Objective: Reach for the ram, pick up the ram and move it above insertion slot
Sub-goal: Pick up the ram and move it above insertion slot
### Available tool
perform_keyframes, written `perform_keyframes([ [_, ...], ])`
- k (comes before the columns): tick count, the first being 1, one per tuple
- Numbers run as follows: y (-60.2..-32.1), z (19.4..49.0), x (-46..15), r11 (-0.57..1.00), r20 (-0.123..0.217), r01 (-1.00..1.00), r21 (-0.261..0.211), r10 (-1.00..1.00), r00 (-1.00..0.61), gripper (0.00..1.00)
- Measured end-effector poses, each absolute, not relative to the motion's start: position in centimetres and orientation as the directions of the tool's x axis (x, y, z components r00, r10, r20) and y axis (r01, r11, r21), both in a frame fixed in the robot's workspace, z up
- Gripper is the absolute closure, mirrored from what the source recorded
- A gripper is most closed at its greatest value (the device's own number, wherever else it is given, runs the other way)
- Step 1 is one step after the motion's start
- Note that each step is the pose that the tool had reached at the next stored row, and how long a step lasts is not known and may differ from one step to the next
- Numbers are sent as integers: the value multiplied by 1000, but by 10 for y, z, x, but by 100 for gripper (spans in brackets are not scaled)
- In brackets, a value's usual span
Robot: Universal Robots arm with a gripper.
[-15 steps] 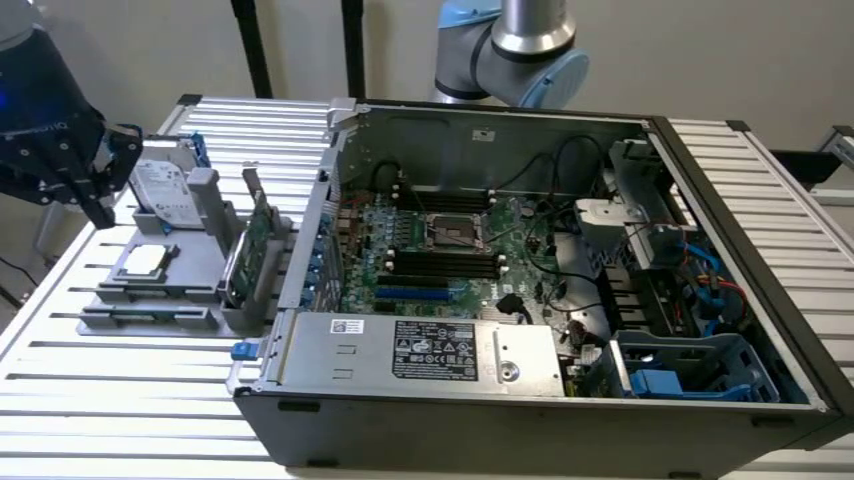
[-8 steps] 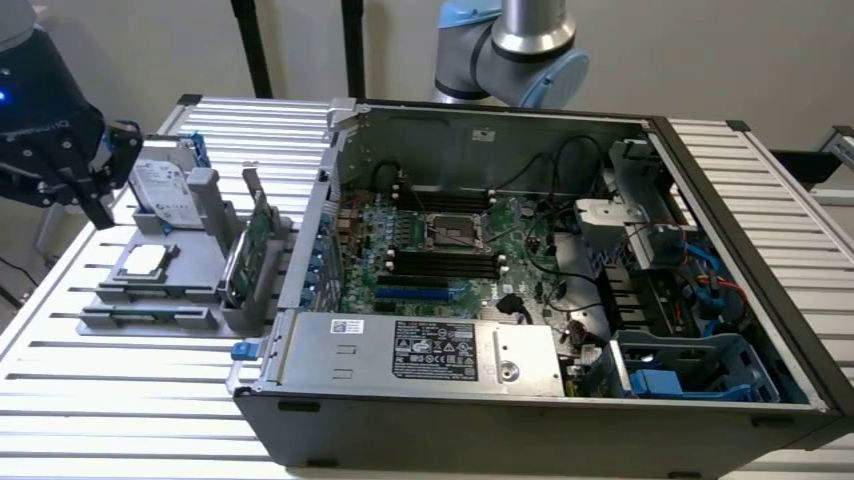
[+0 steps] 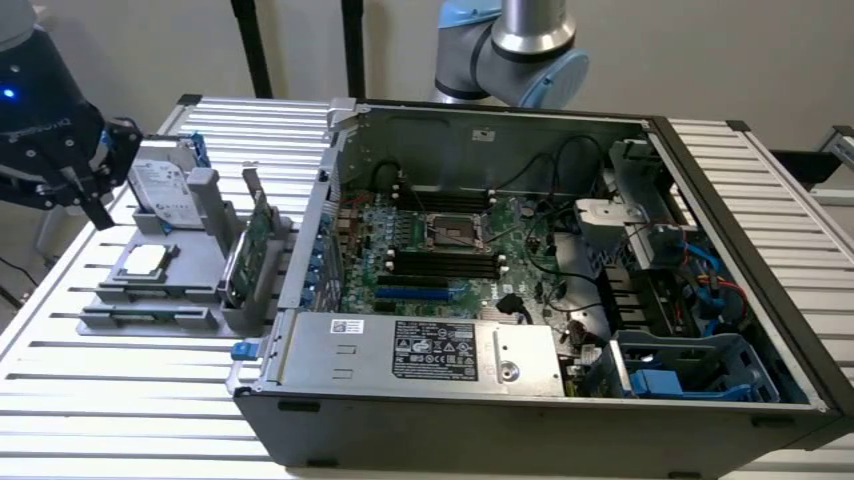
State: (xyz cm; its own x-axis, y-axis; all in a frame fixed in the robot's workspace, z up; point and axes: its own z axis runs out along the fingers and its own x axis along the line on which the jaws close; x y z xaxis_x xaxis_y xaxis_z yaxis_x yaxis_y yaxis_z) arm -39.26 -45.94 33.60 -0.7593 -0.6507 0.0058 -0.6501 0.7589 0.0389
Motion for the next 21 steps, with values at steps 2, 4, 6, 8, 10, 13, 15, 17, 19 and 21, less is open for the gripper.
perform_keyframes([
  [2, -459, 336, -393, 735, 6, -677, 39, -678, -735, 89],
  [4, -459, 336, -393, 710, 6, -704, 39, -704, -710, 89],
  [6, -459, 336, -393, 684, 6, -729, 39, -729, -684, 89],
  [8, -459, 336, -393, 657, 6, -753, 39, -754, -657, 89],
  [10, -459, 335, -393, 630, 6, -776, 39, -777, -630, 89],
  [13, -459, 335, -393, 585, 5, -810, 38, -810, -586, 89],
  [15, -459, 335, -393, 556, 5, -830, 37, -831, -556, 89],
  [17, -459, 334, -393, 526, 4, -850, 37, -851, -526, 89],
  [19, -459, 334, -393, 494, 4, -869, 36, -869, -495, 89],
  [21, -459, 334, -393, 462, 4, -886, 35, -887, -462, 89],
])
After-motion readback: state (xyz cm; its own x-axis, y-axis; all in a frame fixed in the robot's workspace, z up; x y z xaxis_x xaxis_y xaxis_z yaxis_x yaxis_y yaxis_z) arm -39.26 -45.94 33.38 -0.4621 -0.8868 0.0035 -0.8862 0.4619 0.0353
